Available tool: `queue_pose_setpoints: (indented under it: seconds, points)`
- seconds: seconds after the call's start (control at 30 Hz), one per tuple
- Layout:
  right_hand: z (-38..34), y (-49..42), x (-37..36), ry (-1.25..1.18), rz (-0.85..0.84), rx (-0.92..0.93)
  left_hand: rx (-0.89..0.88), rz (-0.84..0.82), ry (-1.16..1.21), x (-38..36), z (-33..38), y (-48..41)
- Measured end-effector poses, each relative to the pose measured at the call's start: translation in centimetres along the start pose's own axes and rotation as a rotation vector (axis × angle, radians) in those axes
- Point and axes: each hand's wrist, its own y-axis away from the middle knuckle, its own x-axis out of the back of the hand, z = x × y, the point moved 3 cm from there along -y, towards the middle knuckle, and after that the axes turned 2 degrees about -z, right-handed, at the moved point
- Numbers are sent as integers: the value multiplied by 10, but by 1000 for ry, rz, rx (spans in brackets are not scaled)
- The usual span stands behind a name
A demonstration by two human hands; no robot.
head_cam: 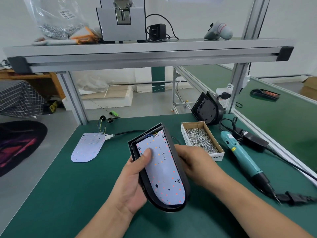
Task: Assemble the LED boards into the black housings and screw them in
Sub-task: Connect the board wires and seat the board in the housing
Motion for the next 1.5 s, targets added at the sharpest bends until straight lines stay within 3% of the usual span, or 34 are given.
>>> queue_pose_setpoints:
  seconds: [0.1,0.4,0.57,0.73,0.87,1.1,1.5]
  points:
    - [-3,1,3,-6,38,35,-14,-62,9,-2,1,2]
    - [6,4,0,59,106,35,53,66,111,3,3,5]
    - [-3,6,-3,19,125,99,95,32,127,11,3,1]
    - [4,5,3,49,177,39,125,-87,82,3,-2,2]
    - [-9,8,5,69,233,70,86,-25,73,1,-3,2]
    - [-12,2,-1,111,148,30,-47,-16,14,-4,5,4]
    - [-1,4,1,23,99,11,-43,-109,-2,-7,8,10]
